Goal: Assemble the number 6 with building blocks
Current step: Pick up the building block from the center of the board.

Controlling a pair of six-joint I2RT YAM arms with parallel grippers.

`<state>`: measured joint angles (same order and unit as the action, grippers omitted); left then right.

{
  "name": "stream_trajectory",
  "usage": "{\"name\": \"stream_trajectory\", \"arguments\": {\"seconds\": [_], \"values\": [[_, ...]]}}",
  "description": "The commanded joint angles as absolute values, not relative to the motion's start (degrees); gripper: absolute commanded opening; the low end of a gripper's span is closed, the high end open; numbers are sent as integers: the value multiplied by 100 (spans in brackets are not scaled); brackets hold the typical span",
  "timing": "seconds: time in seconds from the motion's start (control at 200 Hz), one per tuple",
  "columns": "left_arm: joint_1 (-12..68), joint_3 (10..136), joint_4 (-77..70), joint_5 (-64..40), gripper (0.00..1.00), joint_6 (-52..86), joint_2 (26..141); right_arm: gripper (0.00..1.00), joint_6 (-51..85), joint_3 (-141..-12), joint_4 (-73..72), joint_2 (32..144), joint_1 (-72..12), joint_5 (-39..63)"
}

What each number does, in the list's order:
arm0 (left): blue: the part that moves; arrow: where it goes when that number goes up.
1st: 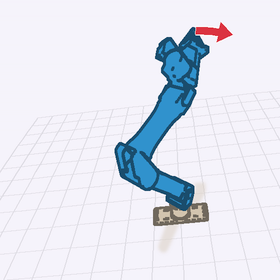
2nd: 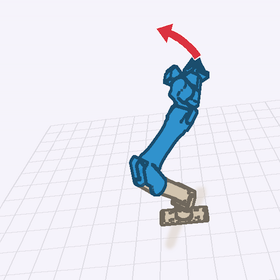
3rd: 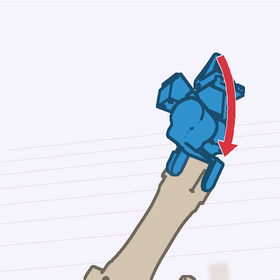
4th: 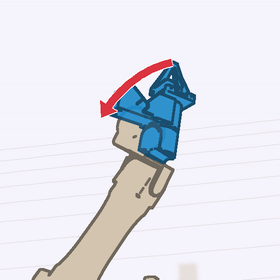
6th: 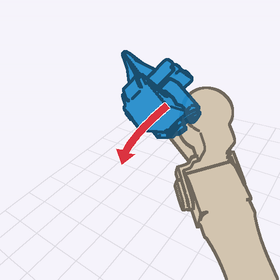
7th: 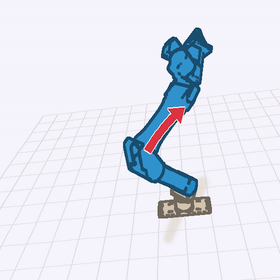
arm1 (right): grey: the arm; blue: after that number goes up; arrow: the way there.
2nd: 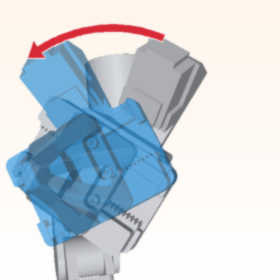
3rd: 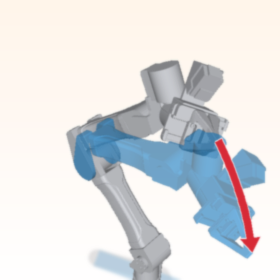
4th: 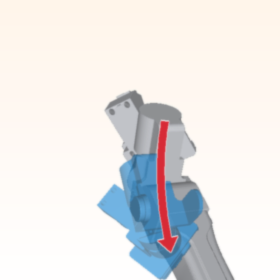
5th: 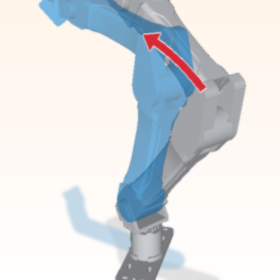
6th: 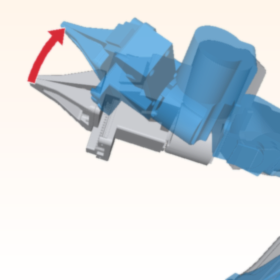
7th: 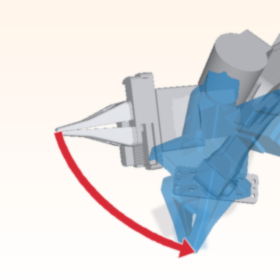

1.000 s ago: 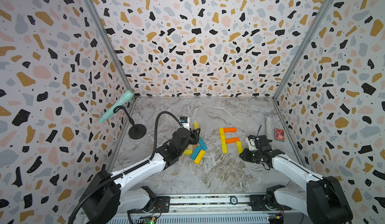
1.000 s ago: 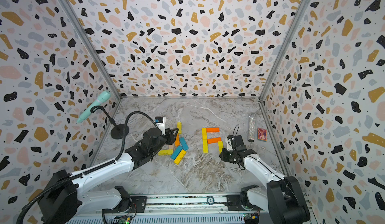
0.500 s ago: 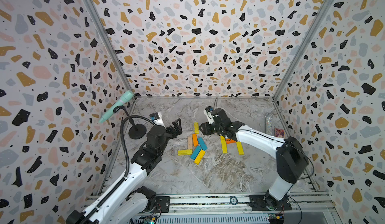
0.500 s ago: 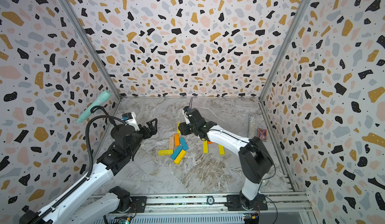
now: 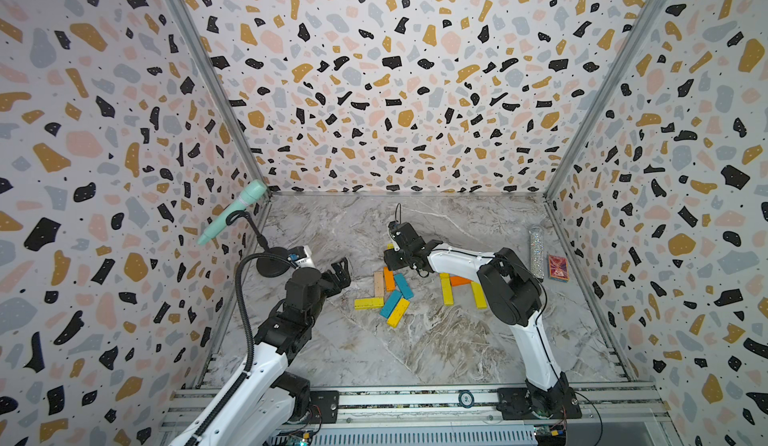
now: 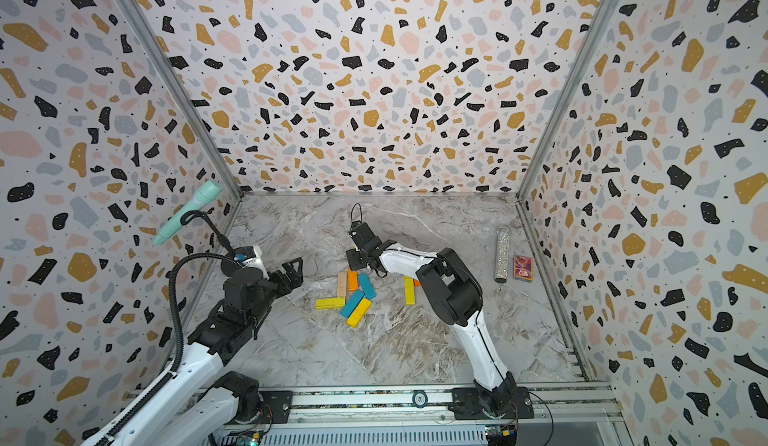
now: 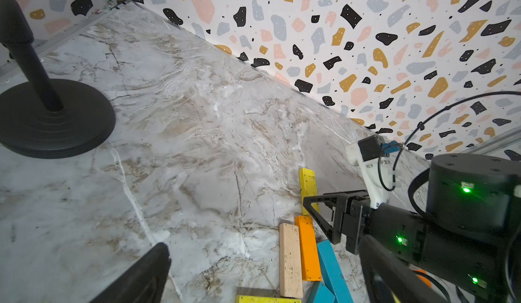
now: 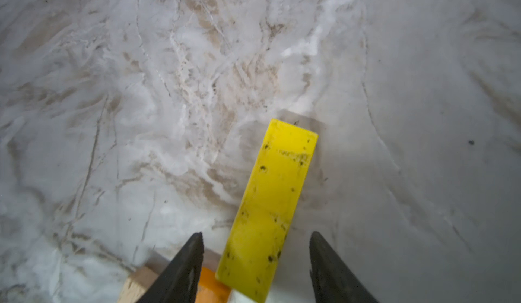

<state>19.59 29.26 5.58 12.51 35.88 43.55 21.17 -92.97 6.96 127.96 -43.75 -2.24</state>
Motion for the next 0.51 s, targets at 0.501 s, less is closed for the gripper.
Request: {"name": "stream_trajectory", "arguments": {"seconds": [0.501], "values": [[1929, 2946, 537, 1204, 100, 3634, 4162, 39, 1720, -10086, 1409, 13187, -4130, -23]]}}
